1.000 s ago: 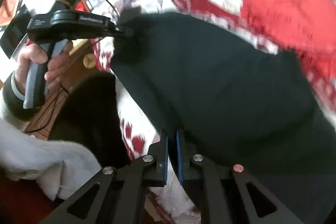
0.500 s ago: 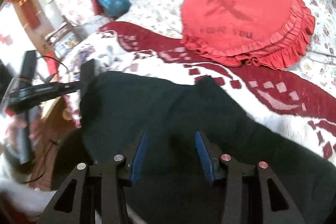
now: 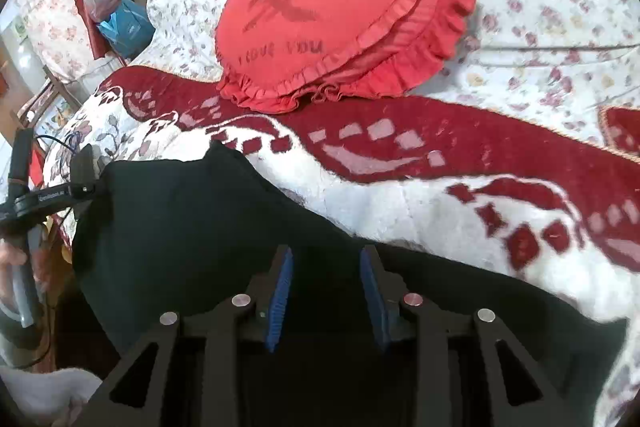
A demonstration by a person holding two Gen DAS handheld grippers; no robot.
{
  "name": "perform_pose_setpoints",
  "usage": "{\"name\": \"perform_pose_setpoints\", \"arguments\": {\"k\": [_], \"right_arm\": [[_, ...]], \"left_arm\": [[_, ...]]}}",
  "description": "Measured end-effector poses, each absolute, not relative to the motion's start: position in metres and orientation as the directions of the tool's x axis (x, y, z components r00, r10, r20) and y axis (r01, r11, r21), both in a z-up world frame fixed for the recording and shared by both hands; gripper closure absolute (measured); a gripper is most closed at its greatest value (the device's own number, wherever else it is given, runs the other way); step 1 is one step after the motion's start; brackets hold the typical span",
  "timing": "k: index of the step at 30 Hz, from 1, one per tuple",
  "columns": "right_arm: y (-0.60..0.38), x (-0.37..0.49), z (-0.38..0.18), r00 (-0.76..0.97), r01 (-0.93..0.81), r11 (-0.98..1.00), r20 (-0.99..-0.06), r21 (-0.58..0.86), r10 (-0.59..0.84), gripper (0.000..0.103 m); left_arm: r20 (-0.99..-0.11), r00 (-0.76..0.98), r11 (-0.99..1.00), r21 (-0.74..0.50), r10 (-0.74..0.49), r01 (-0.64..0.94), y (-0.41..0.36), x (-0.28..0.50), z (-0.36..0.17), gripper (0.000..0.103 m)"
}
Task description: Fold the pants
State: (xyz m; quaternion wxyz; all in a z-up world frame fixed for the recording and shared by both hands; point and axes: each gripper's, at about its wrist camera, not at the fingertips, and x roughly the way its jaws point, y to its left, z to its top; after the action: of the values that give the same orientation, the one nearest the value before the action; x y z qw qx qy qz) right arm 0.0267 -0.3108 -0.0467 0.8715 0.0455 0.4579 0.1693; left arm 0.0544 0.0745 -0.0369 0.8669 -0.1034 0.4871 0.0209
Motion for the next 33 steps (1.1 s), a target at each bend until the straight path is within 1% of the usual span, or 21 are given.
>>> {"name": "perform_pose_setpoints", "arguments": {"k": [3,10,11,12,14,18,21,24,26,31,33], "right_arm": [[-0.308,0.013,-0.038,0.526,-0.282,0.926,-0.766,0.252,0.369,0.069],[-0.301,-0.013,-0.043,0.514,-0.303,0.935,-0.795,0.183,0.322,0.067],[-0.304,-0.015,-0.044,0.516,-0.296,0.938,-0.797,0.179,0.315,0.066],[-0.306,-0.017,-0.044,0.519,-0.285,0.942,-0.797,0.18,0.309,0.065],[-0.313,-0.021,-0.045,0.527,-0.263,0.948,-0.797,0.179,0.296,0.063],[-0.331,-0.02,-0.051,0.541,-0.213,0.962,-0.8,0.17,0.26,0.061],[-0.347,-0.012,-0.065,0.517,-0.159,0.976,-0.83,0.148,0.21,0.06],[-0.369,-0.008,-0.065,0.535,-0.116,0.979,-0.82,0.166,0.203,0.061],[-0.383,-0.008,-0.06,0.547,-0.077,0.985,-0.82,0.152,0.17,0.061],[-0.399,-0.028,-0.043,0.563,-0.055,0.985,-0.809,0.166,0.167,0.059],[-0.403,-0.041,-0.038,0.564,-0.064,0.978,-0.801,0.199,0.2,0.058]], "left_arm": [[-0.843,0.536,0.983,-0.133,-0.044,-0.127,0.069,0.045,-0.026,0.065],[-0.827,0.56,0.991,-0.108,-0.046,-0.079,0.037,0.03,-0.011,0.064],[-0.825,0.563,0.993,-0.104,-0.052,-0.061,0.029,0.027,-0.009,0.062],[-0.823,0.565,0.994,-0.103,-0.058,-0.048,0.023,0.026,-0.009,0.057],[-0.819,0.569,0.994,-0.106,-0.074,-0.023,0.011,0.022,-0.007,0.05],[-0.82,0.564,0.994,-0.111,-0.103,0.02,-0.016,0.02,-0.008,0.049],[-0.827,0.548,0.992,-0.111,-0.124,0.056,-0.037,0.02,-0.012,0.049],[-0.83,0.538,0.989,-0.112,-0.145,0.093,-0.058,0.021,-0.017,0.049],[-0.837,0.524,0.987,-0.113,-0.155,0.112,-0.07,0.023,-0.021,0.049],[-0.852,0.492,0.98,-0.111,-0.179,0.165,-0.1,0.028,-0.032,0.049],[-0.856,0.484,0.977,-0.105,-0.184,0.186,-0.111,0.032,-0.036,0.049]]}}
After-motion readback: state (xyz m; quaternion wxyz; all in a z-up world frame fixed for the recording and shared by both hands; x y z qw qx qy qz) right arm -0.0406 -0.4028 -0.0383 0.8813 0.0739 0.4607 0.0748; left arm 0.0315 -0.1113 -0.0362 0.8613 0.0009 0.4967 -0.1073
